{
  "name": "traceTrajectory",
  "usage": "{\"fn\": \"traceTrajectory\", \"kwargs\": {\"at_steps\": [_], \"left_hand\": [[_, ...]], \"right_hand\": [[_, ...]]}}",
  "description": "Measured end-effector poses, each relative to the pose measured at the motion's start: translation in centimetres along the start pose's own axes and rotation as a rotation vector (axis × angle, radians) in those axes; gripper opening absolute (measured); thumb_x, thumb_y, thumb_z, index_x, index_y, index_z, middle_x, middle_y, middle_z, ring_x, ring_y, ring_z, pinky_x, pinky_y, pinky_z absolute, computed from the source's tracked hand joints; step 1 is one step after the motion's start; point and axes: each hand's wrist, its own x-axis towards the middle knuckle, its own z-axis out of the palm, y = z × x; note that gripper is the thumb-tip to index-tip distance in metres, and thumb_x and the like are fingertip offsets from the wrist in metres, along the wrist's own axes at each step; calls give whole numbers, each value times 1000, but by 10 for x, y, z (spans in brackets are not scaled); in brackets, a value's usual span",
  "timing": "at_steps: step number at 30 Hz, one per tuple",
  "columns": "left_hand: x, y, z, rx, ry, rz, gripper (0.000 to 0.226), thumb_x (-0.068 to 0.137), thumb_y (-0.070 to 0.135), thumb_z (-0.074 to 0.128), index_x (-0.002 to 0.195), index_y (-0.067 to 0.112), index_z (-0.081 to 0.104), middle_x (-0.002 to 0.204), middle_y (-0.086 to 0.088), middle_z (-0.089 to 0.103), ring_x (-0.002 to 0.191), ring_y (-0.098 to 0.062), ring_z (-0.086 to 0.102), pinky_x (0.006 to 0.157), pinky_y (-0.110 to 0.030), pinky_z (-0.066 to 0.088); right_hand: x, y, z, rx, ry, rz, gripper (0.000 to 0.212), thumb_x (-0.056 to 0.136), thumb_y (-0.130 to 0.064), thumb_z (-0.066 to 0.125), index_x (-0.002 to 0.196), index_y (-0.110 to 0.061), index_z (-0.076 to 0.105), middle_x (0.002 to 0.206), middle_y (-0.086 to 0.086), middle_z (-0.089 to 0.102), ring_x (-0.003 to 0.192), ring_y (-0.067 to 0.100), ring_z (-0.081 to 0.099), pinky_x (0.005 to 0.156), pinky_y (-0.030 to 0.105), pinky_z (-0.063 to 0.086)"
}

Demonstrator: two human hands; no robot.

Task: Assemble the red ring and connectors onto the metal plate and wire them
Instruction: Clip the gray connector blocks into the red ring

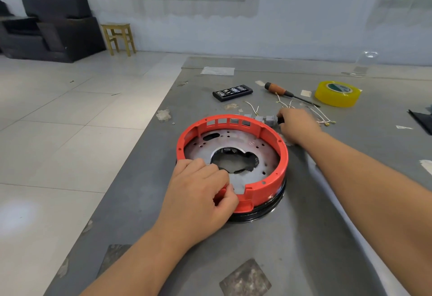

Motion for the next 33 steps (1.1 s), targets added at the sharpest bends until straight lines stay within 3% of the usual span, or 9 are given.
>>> {"fn": "traceTrajectory", "kwargs": {"at_steps": [4, 8, 11, 14, 16, 20, 23, 29, 33], "left_hand": [[0, 1, -3, -22, -12, -9, 28, 89, 26, 54, 63, 17, 48, 59, 6, 42, 64, -21, 41, 70, -41, 41], [-1, -1, -5, -25, -45, 1, 28, 90, 29, 54, 64, 19, 50, 60, 8, 43, 65, -19, 42, 71, -41, 41], [-1, 0, -10, -39, -58, 12, 28, 92, 29, 55, 65, 21, 49, 60, 10, 42, 65, -18, 43, 71, -42, 42], [-4, 5, -16, -81, -67, -16, 29, 97, 37, 52, 74, 22, 60, 66, 12, 51, 70, -16, 49, 75, -44, 44], [-5, 10, -20, -184, -38, -101, 25, 100, 45, 51, 97, 26, 66, 79, 15, 59, 77, -10, 55, 82, -43, 47], [-2, 14, -24, -369, 27, -281, 42, 102, 48, 50, 143, 42, 49, 115, 34, 60, 101, -1, 68, 101, -34, 48], [-4, 14, -25, -299, 62, -209, 41, 102, 42, 52, 142, 43, 53, 119, 45, 53, 113, 21, 50, 105, -9, 33], [-6, 12, -25, -421, 75, -219, 27, 99, 40, 61, 125, 45, 62, 127, 33, 64, 107, 1, 69, 96, -29, 56], [-7, 11, -20, -457, 145, -218, 20, 96, 16, 72, 111, 28, 69, 118, 27, 68, 114, 8, 64, 86, -8, 53]], "right_hand": [[-14, -4, -12, 132, 84, 34, 37, 89, -1, 56, 121, -16, 66, 122, 14, 69, 113, 36, 61, 81, 34, 47], [-57, -17, -38, 733, 239, -14, 37, 87, 1, 65, 116, -20, 72, 112, 0, 75, 106, 18, 70, 87, 17, 49], [-108, -35, -59, 1115, 168, -204, 42, 85, 6, 70, 104, -31, 74, 104, -10, 77, 96, 4, 72, 91, 18, 56], [-151, -47, -67, 1308, 12, -396, 40, 88, 9, 71, 113, -22, 74, 111, -2, 78, 108, 12, 72, 95, 23, 56], [-172, -54, -67, 1314, -61, -479, 41, 89, 8, 71, 121, -18, 71, 117, 1, 77, 114, 16, 70, 101, 28, 54], [-196, -64, -59, 1184, -87, -583, 47, 92, -2, 72, 130, -27, 60, 119, -9, 75, 109, 12, 70, 96, 35, 55], [-198, -63, -56, 1078, -94, -650, 50, 93, -8, 71, 136, -30, 55, 122, -16, 74, 118, 6, 67, 97, 32, 55], [-195, -59, -51, 1036, -41, -673, 51, 93, -9, 74, 138, -29, 57, 123, -18, 72, 116, 3, 68, 100, 20, 51], [-197, -63, -40, 938, 234, -676, 31, 84, -14, 83, 108, -29, 71, 99, -27, 73, 93, 0, 70, 81, 12, 51]]}}
